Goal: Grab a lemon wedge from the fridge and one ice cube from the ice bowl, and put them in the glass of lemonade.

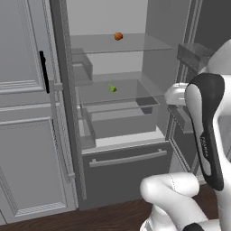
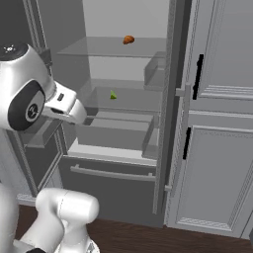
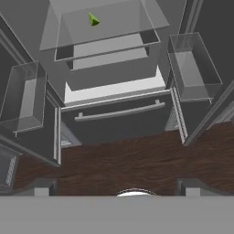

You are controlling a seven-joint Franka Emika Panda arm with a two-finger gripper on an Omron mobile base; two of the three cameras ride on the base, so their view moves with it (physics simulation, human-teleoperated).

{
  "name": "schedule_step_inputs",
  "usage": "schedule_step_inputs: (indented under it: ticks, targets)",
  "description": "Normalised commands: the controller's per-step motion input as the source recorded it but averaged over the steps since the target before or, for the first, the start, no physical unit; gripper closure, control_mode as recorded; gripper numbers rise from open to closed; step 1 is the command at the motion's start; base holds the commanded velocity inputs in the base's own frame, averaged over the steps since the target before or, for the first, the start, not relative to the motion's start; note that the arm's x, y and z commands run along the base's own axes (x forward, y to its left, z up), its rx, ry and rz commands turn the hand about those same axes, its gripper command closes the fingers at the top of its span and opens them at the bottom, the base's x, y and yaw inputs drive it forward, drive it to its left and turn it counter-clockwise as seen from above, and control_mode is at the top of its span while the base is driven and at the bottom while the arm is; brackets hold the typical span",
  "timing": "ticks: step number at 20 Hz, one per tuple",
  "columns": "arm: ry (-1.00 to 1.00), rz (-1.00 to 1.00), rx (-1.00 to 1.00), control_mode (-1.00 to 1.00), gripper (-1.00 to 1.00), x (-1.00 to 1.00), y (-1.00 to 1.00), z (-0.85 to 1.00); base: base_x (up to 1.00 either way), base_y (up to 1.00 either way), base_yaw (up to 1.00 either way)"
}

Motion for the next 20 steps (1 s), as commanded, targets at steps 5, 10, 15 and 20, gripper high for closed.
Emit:
schedule_step_inputs:
  ticks: [5,10,15,20]
  targets:
    - [-0.01,0.0,0.0,-1.0,-1.0,-0.17,0.0,-0.11,0.0,0.0,0.0]
    - [-0.03,0.02,0.0,-1.0,-1.0,-0.24,0.13,-0.01,0.0,0.0,0.0]
    - [0.0,0.0,0.0,1.0,-1.0,0.0,0.0,0.0,0.62,0.13,0.0]
    - [0.0,0.0,0.0,1.0,-1.0,0.0,0.0,0.0,1.0,-0.01,0.0]
